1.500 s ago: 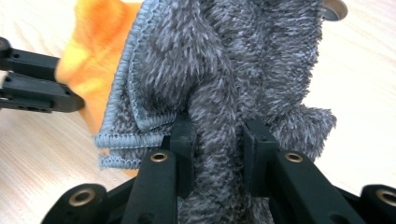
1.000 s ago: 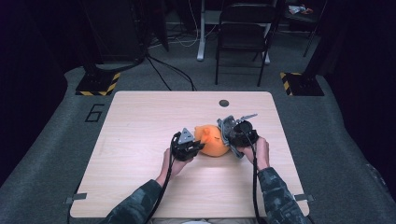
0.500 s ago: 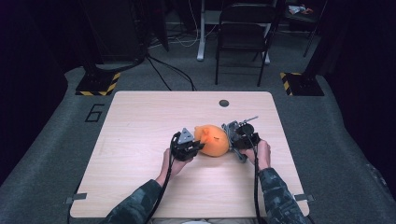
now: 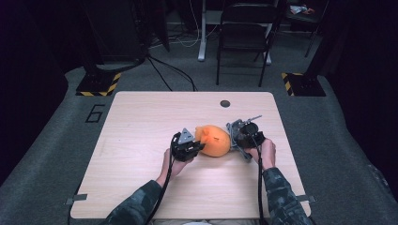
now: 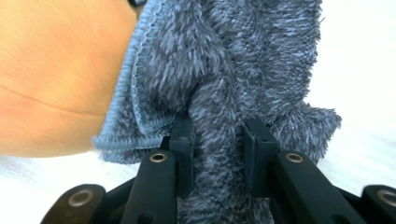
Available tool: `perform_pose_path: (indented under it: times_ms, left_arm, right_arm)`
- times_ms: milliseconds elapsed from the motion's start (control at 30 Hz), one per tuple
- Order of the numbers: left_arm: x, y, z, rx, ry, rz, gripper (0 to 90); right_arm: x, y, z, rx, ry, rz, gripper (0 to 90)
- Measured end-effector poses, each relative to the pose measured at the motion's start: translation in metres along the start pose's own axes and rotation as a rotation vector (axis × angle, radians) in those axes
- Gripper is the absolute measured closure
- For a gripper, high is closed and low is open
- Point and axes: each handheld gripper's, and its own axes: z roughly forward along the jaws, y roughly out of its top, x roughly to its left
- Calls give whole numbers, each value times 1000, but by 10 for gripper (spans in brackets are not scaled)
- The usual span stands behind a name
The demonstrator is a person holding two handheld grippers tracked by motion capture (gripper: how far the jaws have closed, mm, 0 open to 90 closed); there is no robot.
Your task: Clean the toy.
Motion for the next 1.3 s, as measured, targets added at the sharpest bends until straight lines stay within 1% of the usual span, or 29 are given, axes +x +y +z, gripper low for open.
perform_pose_path:
  times_ms: [33, 67, 100, 133, 167, 233, 300, 333, 367, 400, 467, 500, 567, 600, 633, 667, 700, 800, 833, 867, 900, 933, 967, 1000, 1033, 1100, 1133, 1300]
  left_arm:
    - [0, 0, 0, 1, -1, 4, 793]
    - [0, 0, 0, 1, -1, 5, 793]
    - [-1, 0, 0, 2, 0, 7, 792]
    - [-1, 0, 0, 1, -2, 5, 792]
    - [-1, 0, 0, 0, -1, 4, 792]
    - [-1, 0, 0, -2, 0, 4, 792]
    - [-1, 0, 0, 5, -2, 9, 792]
    - [-2, 0, 0, 4, -3, 8, 791]
    - [-3, 0, 0, -2, 3, 5, 791]
    - [-3, 0, 0, 2, 0, 5, 791]
    - [-4, 0, 0, 1, -3, 8, 790]
    - [-4, 0, 0, 7, -6, 12, 790]
    - [-5, 0, 0, 0, -5, 16, 790]
    - [-5, 0, 0, 0, -5, 17, 789]
    - [-4, 1, 0, 5, -8, 17, 789]
    - [-4, 0, 0, 5, -7, 17, 790]
    - [-4, 0, 0, 5, -8, 16, 789]
    - [-5, 0, 1, -6, -3, 13, 789]
    - [-5, 0, 1, -3, -1, 14, 789]
    - [-5, 0, 1, -3, -1, 13, 789]
    - [-5, 0, 1, -5, -2, 13, 789]
    - [-5, 0, 1, -3, -3, 13, 789]
    - [-6, 0, 1, -1, -5, 10, 790]
    - [-5, 0, 1, -2, -5, 9, 789]
    - [-5, 0, 1, -2, -6, 8, 790]
    - [-5, 0, 1, -2, -9, 8, 790]
    - [-5, 0, 1, 0, -7, 8, 789]
    - [-5, -1, 1, 1, -9, 9, 790]
  right_arm:
    - [1, 2, -3, -8, 6, 1, 694]
    - [2, 5, -10, -35, 26, 2, 695]
    - [3, 7, -15, -47, 26, -2, 695]
    - [7, 11, -24, -76, 18, -21, 695]
    - [11, 13, -30, -95, 26, -34, 695]
    - [21, 17, -39, -130, 54, -53, 695]
    - [35, 21, -45, -157, 71, -91, 695]
    - [42, 22, -47, -161, 88, -105, 695]
    - [47, 23, -48, -168, 95, -121, 695]
    - [54, 24, -50, -178, 101, -137, 695]
    - [69, 26, -53, -189, 110, -195, 695]
    - [74, 26, -55, -193, 115, -212, 695]
    - [83, 27, -55, -201, 122, -244, 694]
    - [85, 27, -54, -197, 117, -256, 695]
    - [88, 27, -53, -188, 100, -252, 695]
    - [87, 27, -51, -195, 96, -266, 695]
    - [86, 26, -49, -192, 98, -251, 695]
    - [81, 25, -47, -189, 105, -240, 694]
    - [78, 26, -47, -186, 105, -246, 694]
    - [77, 25, -46, -181, 97, -237, 694]
    - [76, 25, -46, -178, 95, -239, 694]
    - [74, 25, -45, -175, 101, -234, 693]
    - [74, 24, -45, -171, 106, -211, 693]
    - [71, 24, -44, -171, 108, -233, 693]
    - [71, 24, -44, -167, 100, -219, 692]
    - [67, 24, -43, -160, 106, -216, 691]
    - [66, 24, -42, -157, 113, -202, 691]
    - [55, 22, -38, -129, 117, -176, 691]
